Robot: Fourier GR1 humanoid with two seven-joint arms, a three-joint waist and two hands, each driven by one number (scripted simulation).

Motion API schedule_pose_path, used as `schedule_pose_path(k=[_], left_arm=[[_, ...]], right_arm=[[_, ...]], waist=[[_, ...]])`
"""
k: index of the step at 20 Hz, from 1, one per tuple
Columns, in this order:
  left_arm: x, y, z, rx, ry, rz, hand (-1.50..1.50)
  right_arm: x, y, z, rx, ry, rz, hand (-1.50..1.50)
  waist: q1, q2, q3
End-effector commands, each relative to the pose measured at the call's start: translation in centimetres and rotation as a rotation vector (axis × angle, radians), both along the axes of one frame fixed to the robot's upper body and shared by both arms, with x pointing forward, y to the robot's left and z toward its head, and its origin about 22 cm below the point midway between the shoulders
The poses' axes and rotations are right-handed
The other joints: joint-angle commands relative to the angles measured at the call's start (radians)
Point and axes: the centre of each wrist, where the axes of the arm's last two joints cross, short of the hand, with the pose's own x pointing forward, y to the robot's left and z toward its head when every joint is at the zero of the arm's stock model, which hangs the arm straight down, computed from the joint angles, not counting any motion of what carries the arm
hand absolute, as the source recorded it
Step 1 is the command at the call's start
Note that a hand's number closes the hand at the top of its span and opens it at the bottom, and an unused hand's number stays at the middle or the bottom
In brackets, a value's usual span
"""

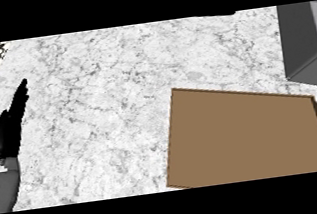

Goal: Pick the cupcake from the tray and place it in the cardboard box

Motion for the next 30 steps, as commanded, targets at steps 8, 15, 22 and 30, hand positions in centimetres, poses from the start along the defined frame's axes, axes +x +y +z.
schedule_pose_path(k=[8,15,22,30], left_arm=[[0.5,0.9,0.4,0.021,-0.017,0.020,0.00],[0.5,-0.4,-0.2,0.006,-0.020,0.002,0.00],[-0.4,-0.9,-1.4,-0.017,-0.011,0.004,0.00],[-0.1,0.2,-1.0,-0.006,0.004,0.011,0.00]], right_arm=[[5.0,6.3,-3.9,-0.014,0.139,0.118,1.50],[5.7,7.9,-6.8,0.079,0.301,0.043,-1.50],[6.7,9.3,-6.4,0.191,0.253,0.103,-1.50],[5.8,6.9,-4.5,0.489,0.131,0.080,-1.50]], waist=[[-0.011,0.001,-0.001],[-0.007,0.009,0.000],[-0.001,0.008,0.002],[-0.019,0.007,0.003]])
